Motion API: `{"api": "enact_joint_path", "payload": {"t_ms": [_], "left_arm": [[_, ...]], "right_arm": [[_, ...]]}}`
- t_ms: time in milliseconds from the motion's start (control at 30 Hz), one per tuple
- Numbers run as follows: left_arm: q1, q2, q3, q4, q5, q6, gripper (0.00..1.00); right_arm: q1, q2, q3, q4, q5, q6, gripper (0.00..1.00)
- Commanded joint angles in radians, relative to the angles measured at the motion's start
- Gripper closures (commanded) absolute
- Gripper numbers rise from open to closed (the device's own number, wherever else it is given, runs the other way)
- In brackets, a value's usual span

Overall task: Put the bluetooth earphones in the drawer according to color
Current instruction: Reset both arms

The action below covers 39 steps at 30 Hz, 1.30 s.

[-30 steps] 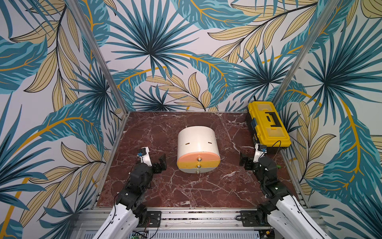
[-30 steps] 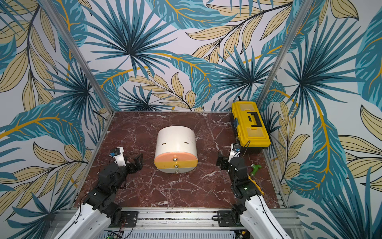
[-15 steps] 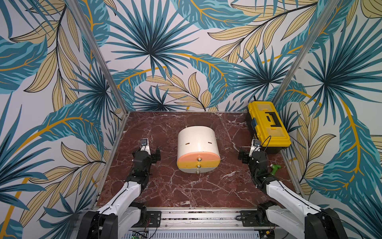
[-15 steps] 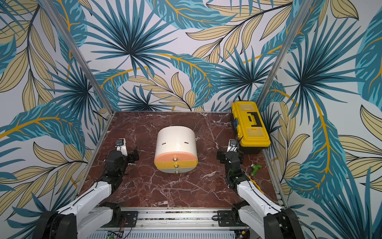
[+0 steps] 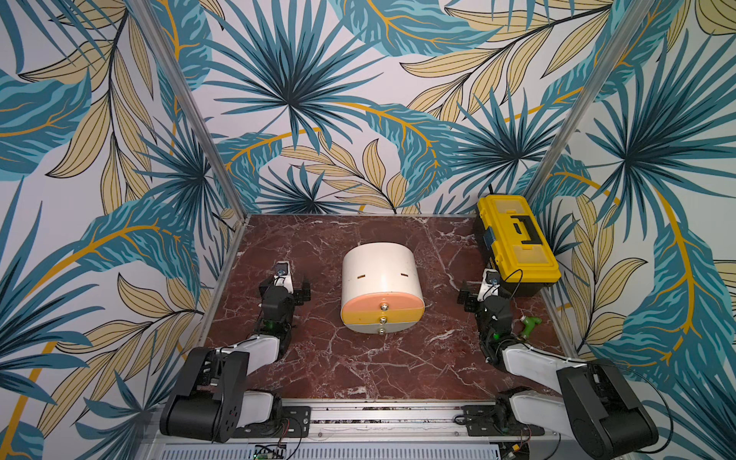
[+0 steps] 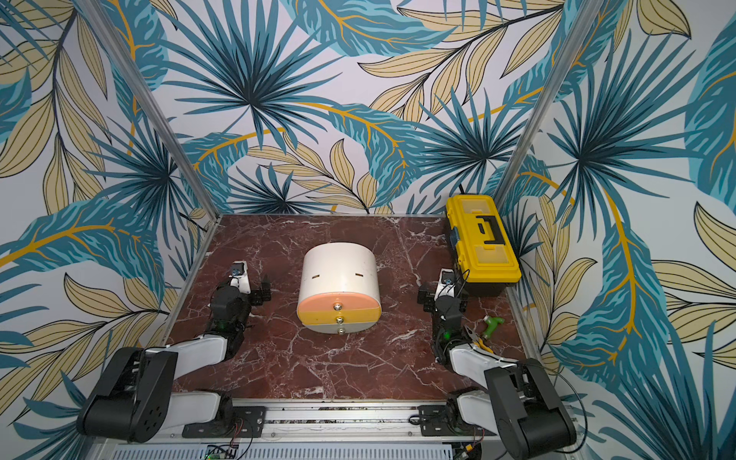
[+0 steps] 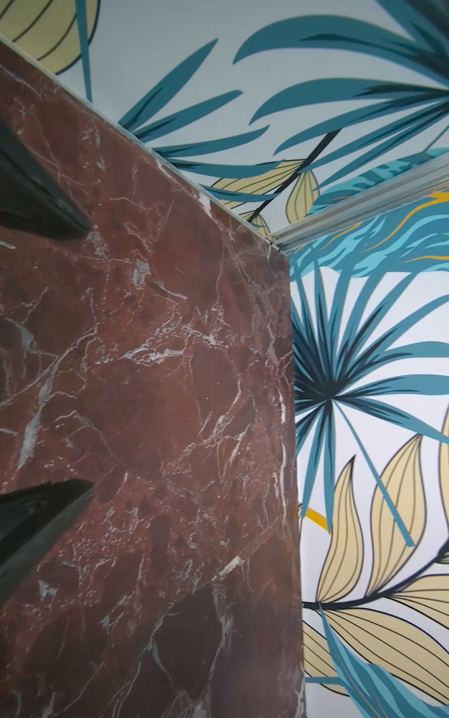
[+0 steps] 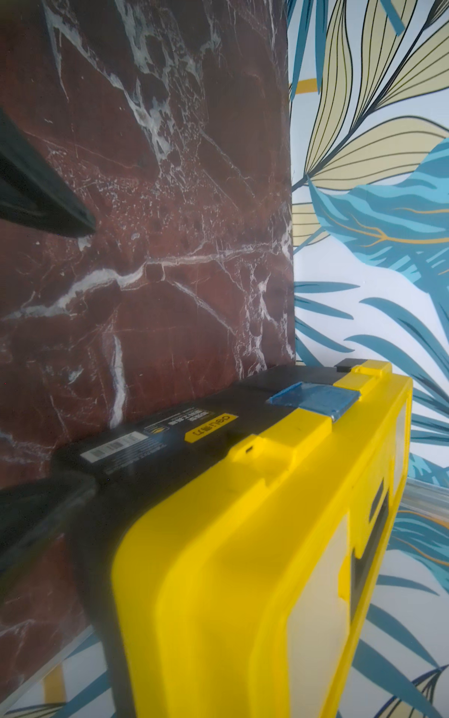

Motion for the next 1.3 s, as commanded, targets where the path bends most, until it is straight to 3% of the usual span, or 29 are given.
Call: {"api": "enact_joint_path", "payload": {"t_ms": [0, 233, 400, 467, 533, 1267], "left_arm": [[0.009, 0.039, -0.019, 0.114, 0.016, 0.037, 0.0], [0.008, 0.16, 0.043, 0.108, 0.079, 0.066, 0.0], [0.009, 0.167, 0.102, 0.005, 0.094, 0.074, 0.0], [0.009, 0.168, 0.103, 0.002, 0.092, 0.073, 0.0], [0.012, 0.169, 0.107, -0.001, 0.088, 0.069, 0.0], [0.013, 0.169, 0.105, 0.002, 0.09, 0.068, 0.0]], "right_arm": [[-0.006, 0.025, -0.011, 0.114, -0.033, -0.048, 0.0], [-0.023, 0.194, 0.06, 0.162, -0.035, -0.064, 0.01], [-0.105, 0.278, 0.097, 0.168, -0.163, -0.019, 0.01], [-0.115, 0.25, 0.176, -0.038, -0.196, 0.005, 0.0], [-0.16, 0.262, 0.179, -0.02, -0.264, 0.023, 0.01], [-0.161, 0.253, 0.179, -0.032, -0.263, 0.023, 0.0]]}}
